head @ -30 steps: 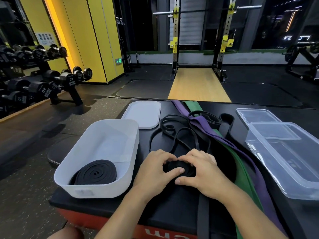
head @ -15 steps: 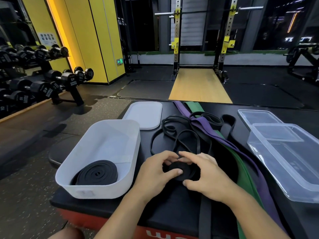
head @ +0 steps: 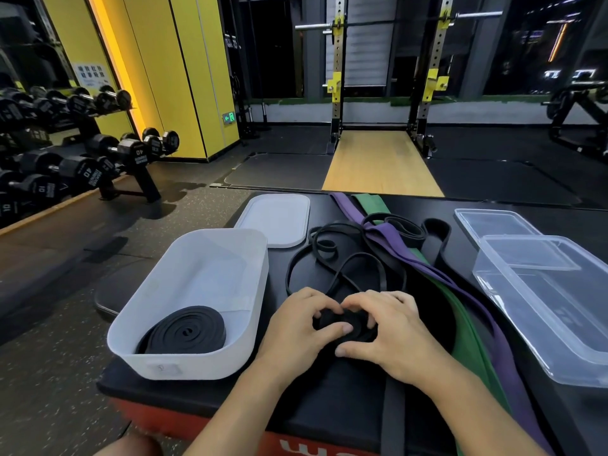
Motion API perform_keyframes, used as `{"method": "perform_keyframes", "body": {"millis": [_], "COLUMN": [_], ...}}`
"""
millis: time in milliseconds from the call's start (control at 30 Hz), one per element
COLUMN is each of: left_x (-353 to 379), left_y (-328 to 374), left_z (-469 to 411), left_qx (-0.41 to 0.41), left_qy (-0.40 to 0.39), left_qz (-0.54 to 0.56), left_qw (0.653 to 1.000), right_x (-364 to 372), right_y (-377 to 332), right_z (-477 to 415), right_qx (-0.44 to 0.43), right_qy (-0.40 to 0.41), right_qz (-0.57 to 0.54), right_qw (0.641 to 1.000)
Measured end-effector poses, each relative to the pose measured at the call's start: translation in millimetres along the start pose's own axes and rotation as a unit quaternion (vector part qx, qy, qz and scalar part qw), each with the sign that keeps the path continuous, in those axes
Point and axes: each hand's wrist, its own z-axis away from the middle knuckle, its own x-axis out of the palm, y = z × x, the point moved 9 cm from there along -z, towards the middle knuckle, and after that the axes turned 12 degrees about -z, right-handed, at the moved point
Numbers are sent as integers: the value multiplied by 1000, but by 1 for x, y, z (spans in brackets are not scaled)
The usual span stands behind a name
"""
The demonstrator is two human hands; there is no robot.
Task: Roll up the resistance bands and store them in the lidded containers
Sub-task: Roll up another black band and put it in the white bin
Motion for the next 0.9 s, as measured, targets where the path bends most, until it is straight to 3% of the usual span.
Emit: {"method": "perform_keyframes", "body": {"millis": [267, 467, 633, 900], "left_x": [0, 0, 0, 1], "left_y": [0, 1, 6, 10], "left_z": [-1, -1, 0, 1], "left_qx": [7, 11, 30, 32], "left_qy": [-3, -16, -18, -30], "left_qz": [-5, -19, -44, -58], "left_qw": [1000, 1000, 998, 997], "right_x": [-6, -7, -8, -17], "right_y": [15, 10, 14, 7], "right_z": [6, 3, 2, 4], "right_qx": [49, 8, -5, 0], "right_qy": [-3, 23, 42, 76], "right_qz": [-55, 29, 14, 86], "right_qw": [997, 999, 999, 993]}}
